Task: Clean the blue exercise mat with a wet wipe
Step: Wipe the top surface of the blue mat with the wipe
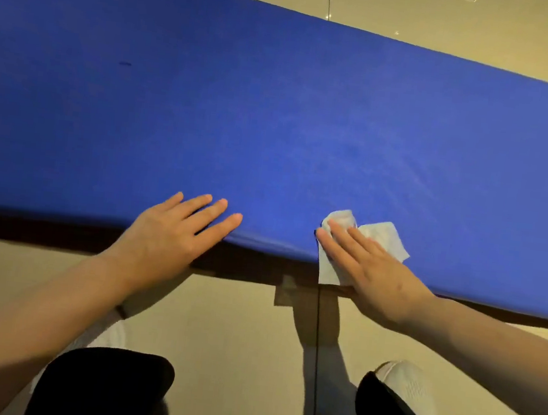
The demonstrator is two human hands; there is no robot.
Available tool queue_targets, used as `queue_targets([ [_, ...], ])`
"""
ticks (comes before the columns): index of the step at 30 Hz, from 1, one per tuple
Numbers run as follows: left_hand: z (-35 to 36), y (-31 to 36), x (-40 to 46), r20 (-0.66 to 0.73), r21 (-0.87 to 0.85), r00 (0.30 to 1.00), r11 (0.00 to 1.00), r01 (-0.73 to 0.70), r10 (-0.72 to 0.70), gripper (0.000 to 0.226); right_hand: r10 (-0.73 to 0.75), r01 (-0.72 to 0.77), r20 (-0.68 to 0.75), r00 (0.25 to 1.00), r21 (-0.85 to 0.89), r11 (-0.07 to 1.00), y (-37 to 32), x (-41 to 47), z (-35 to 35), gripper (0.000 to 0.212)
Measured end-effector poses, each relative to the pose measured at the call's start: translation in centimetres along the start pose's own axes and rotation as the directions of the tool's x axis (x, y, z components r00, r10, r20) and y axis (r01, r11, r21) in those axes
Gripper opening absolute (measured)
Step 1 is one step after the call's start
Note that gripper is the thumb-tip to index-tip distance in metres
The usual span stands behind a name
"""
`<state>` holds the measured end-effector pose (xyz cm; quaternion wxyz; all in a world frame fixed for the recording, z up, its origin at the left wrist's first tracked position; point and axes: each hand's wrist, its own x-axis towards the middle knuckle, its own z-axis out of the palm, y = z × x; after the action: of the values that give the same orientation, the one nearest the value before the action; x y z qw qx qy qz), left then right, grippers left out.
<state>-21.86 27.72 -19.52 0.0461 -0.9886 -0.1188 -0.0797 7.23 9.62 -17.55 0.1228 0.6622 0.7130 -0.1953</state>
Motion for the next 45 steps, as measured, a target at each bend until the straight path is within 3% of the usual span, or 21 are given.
queue_targets([
  [2, -0.6, -0.4, 0.6, -0.025, 0.008, 1.0, 1.0, 0.0, 0.0, 0.063, 0.041, -0.041, -0.002, 0.999, -0.031, 0.999, 1.4, -1.1, -2.2, 0.086],
  [4, -1.2, -0.9, 0.6, -0.029, 0.023, 1.0, 1.0, -0.001, 0.002, 0.053, 0.133, -0.134, -0.012, 0.991, -0.046, 0.99, 1.5, -2.0, -3.1, 0.081],
  [8, -2.6, -2.1, -0.9, -0.048, 0.039, 0.999, 0.999, 0.028, -0.026, 0.047, 0.158, -0.164, -0.066, 0.985, -0.117, 0.979, -1.1, -1.2, -1.9, 0.099],
  [11, -3.8, -3.5, -4.1, -0.076, 0.086, 0.992, 0.991, 0.103, -0.097, 0.045, 0.059, -0.064, -0.029, 0.998, -0.192, 0.979, -3.9, 0.6, -2.0, 0.101],
  [14, -3.8, -4.1, -8.1, -0.056, 0.118, 0.982, 0.975, 0.186, -0.181, 0.044, -0.047, 0.04, -0.026, 0.999, -0.215, 0.976, -7.3, 2.5, -2.8, 0.089],
  [17, -2.7, -4.1, -11.0, 0.071, 0.036, 0.95, 0.953, 0.302, -0.304, 0.053, -0.168, 0.19, 0.103, 0.98, -0.257, 0.948, -9.8, 4.2, -3.0, 0.071],
  [20, -2.1, -3.0, -10.6, 0.2, -0.031, 0.922, 0.939, 0.343, -0.331, 0.043, -0.213, 0.23, 0.093, 0.973, -0.248, 0.941, -11.8, 6.0, -2.7, 0.072],
  [23, -1.0, -2.2, -8.5, 0.342, -0.027, 0.902, 0.956, 0.291, -0.265, 0.058, -0.201, 0.226, 0.118, 0.973, -0.274, 0.935, -13.3, 7.1, -2.8, 0.073],
  [26, -1.2, -2.5, -6.4, 0.487, 0.01, 0.835, 0.958, 0.288, -0.256, 0.107, -0.153, 0.178, 0.113, 0.982, -0.26, 0.949, -13.6, 7.4, -3.0, 0.072],
  [31, -1.6, -3.1, -8.3, 0.448, -0.024, 0.868, 0.968, 0.251, -0.214, 0.116, -0.179, 0.181, 0.031, 0.983, -0.104, 0.978, -13.1, 6.4, -0.8, 0.091],
  [33, -1.3, -3.4, -10.3, 0.461, -0.018, 0.865, 0.972, 0.232, -0.198, 0.118, -0.209, 0.206, -0.049, 0.977, -0.054, 0.977, -13.2, 5.7, 1.3, 0.084],
  [35, -1.4, -3.7, -12.1, 0.504, -0.026, 0.843, 0.972, 0.232, -0.188, 0.12, -0.247, 0.242, -0.063, 0.967, -0.066, 0.968, -14.1, 5.3, 3.2, 0.073],
  [38, -0.6, -4.3, -14.3, 0.571, -0.054, 0.786, 0.945, 0.323, -0.236, 0.117, -0.215, 0.214, -0.032, 0.976, -0.051, 0.976, -15.8, 6.0, 5.1, 0.073],
  [41, -0.4, -4.2, -14.0, 0.601, -0.097, 0.745, 0.899, 0.427, -0.289, 0.081, -0.16, 0.159, -0.032, 0.987, -0.029, 0.987, -15.8, 6.2, 6.4, 0.07],
  [43, -0.8, -4.0, -12.5, 0.7, -0.105, 0.624, 0.814, 0.572, -0.348, 0.064, -0.107, 0.106, -0.032, 0.994, -0.022, 0.994, -13.9, 5.3, 7.1, 0.068],
  [45, -1.2, -3.5, -10.4, 0.764, -0.077, 0.519, 0.745, 0.663, -0.382, 0.057, 0.036, -0.037, -0.05, 0.998, -0.01, 0.999, -11.2, 3.4, 7.9, 0.068],
])
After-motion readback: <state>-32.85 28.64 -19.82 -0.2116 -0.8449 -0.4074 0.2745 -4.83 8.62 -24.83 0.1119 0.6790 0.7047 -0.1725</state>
